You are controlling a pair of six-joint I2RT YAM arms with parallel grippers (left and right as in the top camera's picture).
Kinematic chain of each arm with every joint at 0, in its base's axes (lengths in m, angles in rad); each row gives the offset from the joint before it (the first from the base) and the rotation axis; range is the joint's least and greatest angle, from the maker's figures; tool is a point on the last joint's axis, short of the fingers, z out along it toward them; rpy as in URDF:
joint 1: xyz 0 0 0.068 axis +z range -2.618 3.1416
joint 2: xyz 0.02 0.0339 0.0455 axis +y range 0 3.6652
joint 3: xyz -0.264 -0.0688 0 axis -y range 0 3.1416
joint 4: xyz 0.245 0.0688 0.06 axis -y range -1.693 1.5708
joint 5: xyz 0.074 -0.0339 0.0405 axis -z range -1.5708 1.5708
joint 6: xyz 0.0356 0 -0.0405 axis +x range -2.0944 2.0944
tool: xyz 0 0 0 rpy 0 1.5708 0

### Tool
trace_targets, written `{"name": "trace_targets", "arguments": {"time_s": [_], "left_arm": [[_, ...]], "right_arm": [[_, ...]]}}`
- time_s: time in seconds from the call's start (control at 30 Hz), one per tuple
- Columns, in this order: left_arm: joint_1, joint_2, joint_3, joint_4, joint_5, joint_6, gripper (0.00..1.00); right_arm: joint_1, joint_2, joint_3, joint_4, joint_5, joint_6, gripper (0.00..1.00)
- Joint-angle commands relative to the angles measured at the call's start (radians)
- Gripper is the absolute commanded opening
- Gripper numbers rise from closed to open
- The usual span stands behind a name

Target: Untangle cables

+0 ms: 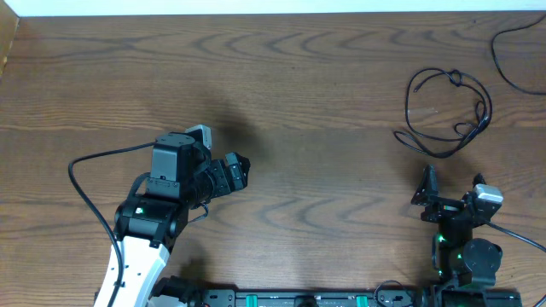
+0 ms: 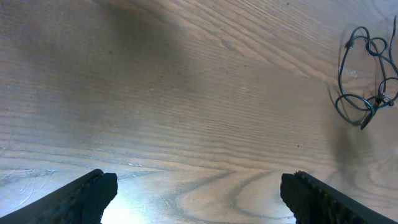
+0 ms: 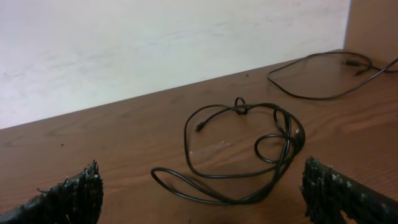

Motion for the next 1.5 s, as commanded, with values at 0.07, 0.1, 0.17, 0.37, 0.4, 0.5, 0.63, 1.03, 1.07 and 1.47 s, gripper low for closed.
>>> {"name": "trace_targets", "arguments": {"time_s": [0.07,0.1,0.17,0.37,0.4,0.5,0.63,1.03,1.07,1.47], "left_arm": [[0.004,0.0,0.008,0.0,-0.01,0.009,0.92],[0.004,0.0,0.008,0.0,-0.01,0.009,0.92],[0.004,0.0,0.008,0.0,-0.01,0.009,0.92],[-0.002,-0.003,0.008,-0.003,-0.011,0.009,0.92],[-0.003,-0.012,0.008,-0.014,-0.018,0.015,0.92],[-0.003,-0.039,0.0,-0.048,-0.105,0.025,0.92],[-0.002,-0.111,-0.05,-0.048,-0.152,0.025,0.92],[0.03,-0.537,-0.283,-0.041,-0.262,0.029,0.92],[0.039,-0.567,-0.297,-0.041,-0.262,0.029,0.92],[0.089,-0.844,-0.47,0.181,-0.265,0.177,0.92]], "right_arm": [[0.006,-0.006,-0.001,-0.005,-0.006,-0.018,0.99],[0.006,-0.006,-0.001,-0.005,-0.006,-0.018,0.99],[0.006,-0.006,-0.001,-0.005,-0.006,-0.018,0.99],[0.006,-0.006,-0.001,-0.005,-0.006,-0.018,0.99],[0.006,-0.006,-0.001,-0.005,-0.006,-0.018,0.99],[0.006,-0.006,-0.001,-0.006,-0.006,-0.018,0.99],[0.006,-0.006,-0.001,-0.005,-0.006,-0.018,0.99],[0.006,-0.006,-0.001,-0.005,-0.006,-0.018,0.99],[0.006,-0.006,-0.001,-0.005,-0.006,-0.018,0.99],[0.006,-0.006,-0.001,-0.006,-0.006,-0.018,0.99]]}}
